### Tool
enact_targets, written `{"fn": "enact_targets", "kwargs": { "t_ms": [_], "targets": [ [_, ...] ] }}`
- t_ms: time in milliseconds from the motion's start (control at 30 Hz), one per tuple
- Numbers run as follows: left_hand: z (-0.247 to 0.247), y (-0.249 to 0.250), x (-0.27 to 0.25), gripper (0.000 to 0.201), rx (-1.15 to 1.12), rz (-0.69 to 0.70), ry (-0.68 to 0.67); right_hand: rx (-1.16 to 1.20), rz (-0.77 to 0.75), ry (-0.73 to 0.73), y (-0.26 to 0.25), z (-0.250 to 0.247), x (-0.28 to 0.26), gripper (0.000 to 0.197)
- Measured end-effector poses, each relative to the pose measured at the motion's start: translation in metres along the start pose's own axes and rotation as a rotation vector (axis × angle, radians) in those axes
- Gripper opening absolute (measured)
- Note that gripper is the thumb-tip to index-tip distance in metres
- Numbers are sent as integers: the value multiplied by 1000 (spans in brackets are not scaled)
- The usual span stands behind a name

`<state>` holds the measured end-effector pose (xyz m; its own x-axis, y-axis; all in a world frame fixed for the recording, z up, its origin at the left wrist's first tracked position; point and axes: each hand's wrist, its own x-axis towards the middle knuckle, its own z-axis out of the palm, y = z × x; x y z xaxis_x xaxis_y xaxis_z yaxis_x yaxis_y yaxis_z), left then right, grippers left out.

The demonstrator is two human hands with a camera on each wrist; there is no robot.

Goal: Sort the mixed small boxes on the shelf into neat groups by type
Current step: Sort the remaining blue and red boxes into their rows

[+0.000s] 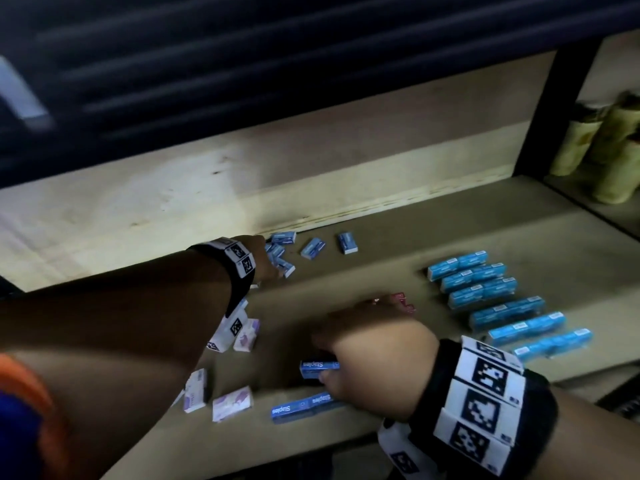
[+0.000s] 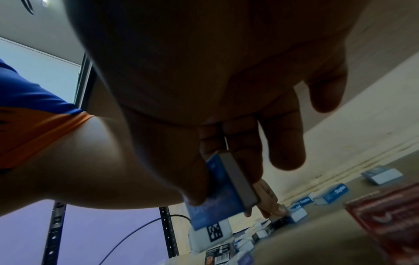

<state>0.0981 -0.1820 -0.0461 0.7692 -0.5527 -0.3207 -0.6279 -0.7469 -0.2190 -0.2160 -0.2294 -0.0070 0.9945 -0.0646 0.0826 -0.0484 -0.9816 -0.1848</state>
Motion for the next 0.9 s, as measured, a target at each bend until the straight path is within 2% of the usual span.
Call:
{"fn": "enact_targets", "kwargs": {
  "t_ms": [100,233,267,333,400,533,700,767,900],
  "targets": [
    [-1,8,2,50,15,39,-31,-6,-4,8,1,1,-2,28],
    [-3,11,-1,35,18,50,18,6,-5,6,5,0,-1,31],
    [-3,10,-3,32,22,55,22,9,-4,4,5,0,-1,32],
    [-3,6,-8,46,-35,55,33,1,5,2,6,-1,-1,32],
    [-3,1,-19,58,-169,55,67,-16,15,0,6,-1,-1,32],
    [0,-14,-53,66,-513,47,130,-10,25,0,6,2,0,31],
    [25,-16,-105,50,-994,186,127,-1,53,24,5,5,2,40],
    [38,-16,-124,50,-1191,186,116,-16,59,-1,5,7,4,36],
    [57,-13,-158,53,-1357,172,84,-41,95,-51,3,9,6,37]
  ]
}}
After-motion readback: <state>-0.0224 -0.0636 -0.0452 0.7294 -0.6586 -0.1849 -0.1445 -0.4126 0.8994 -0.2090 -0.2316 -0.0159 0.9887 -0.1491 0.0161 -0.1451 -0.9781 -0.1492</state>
